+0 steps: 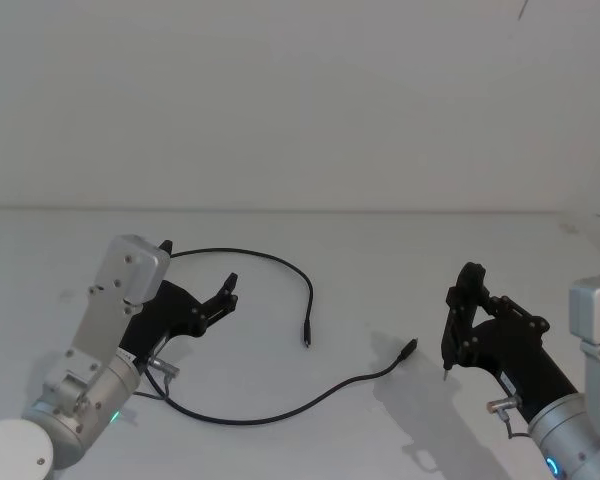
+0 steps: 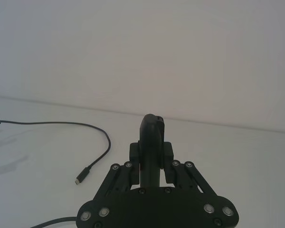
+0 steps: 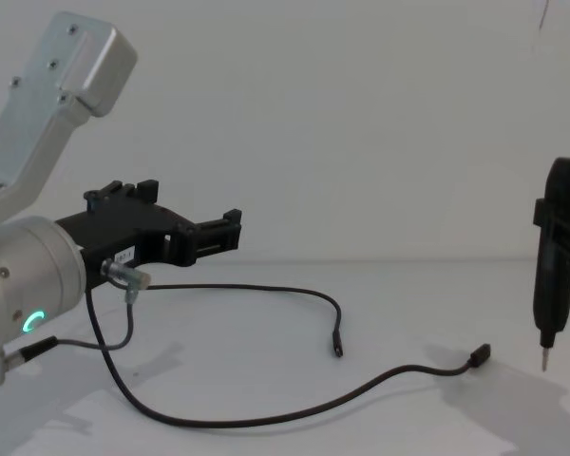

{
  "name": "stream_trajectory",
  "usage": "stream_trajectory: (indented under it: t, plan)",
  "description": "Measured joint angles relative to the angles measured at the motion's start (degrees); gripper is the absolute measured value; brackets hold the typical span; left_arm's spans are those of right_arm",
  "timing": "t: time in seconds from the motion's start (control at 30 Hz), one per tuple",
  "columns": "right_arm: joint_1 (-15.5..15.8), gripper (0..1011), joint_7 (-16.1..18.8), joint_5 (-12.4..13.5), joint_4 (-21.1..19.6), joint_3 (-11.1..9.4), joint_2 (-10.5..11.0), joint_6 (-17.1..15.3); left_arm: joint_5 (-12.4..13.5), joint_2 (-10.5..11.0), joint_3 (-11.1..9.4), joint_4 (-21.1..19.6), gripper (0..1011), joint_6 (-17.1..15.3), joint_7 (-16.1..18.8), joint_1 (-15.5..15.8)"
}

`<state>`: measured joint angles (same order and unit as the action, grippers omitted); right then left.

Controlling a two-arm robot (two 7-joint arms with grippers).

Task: Pick up the data cable with the one hand.

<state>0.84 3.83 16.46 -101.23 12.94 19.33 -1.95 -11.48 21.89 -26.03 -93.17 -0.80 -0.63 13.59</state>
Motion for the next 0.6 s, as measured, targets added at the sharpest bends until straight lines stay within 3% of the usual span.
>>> stream_trajectory:
  t: [0.6]
  plan:
    - [0.0,279,0.0,0.0,0.0,0.0,0.0,0.0,0.0,0.0,0.0,0.0,1001,0.0,0.0,0.0]
